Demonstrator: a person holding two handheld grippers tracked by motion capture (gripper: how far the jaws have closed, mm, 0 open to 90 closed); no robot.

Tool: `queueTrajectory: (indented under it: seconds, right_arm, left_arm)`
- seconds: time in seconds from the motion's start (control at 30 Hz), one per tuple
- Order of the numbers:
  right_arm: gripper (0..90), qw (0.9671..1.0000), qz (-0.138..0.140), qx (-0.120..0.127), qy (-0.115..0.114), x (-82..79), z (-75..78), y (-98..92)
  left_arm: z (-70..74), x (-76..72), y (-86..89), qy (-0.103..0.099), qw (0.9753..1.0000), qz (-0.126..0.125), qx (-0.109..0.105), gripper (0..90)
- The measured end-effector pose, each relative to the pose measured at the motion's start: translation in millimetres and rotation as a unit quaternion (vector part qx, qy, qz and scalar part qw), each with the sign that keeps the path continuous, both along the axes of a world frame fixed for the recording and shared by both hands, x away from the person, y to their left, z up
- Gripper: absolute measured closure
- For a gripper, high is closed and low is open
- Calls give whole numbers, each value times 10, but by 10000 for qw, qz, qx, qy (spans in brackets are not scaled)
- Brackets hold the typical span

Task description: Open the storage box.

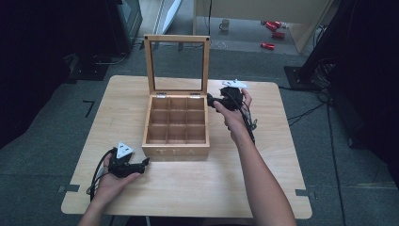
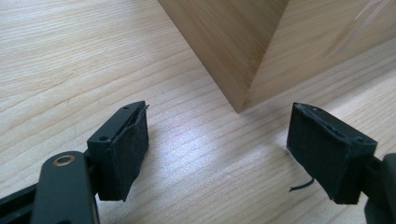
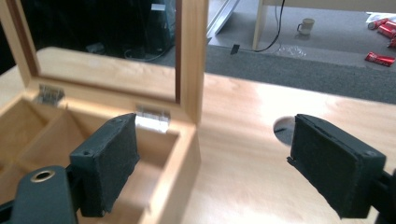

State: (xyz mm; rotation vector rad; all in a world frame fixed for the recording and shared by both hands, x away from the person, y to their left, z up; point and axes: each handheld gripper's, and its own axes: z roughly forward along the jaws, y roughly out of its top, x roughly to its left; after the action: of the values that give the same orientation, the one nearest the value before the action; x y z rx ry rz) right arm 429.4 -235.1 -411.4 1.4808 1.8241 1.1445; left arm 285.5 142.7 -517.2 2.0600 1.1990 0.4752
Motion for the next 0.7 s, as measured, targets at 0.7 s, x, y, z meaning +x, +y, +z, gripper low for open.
queueTrajectory:
  seconds: [0.7]
  right_arm:
    - [131, 9997, -231, -86, -63, -878, -252, -758]
  left_arm:
    - [-1, -6, -8, -16, 10000, 11, 37, 214]
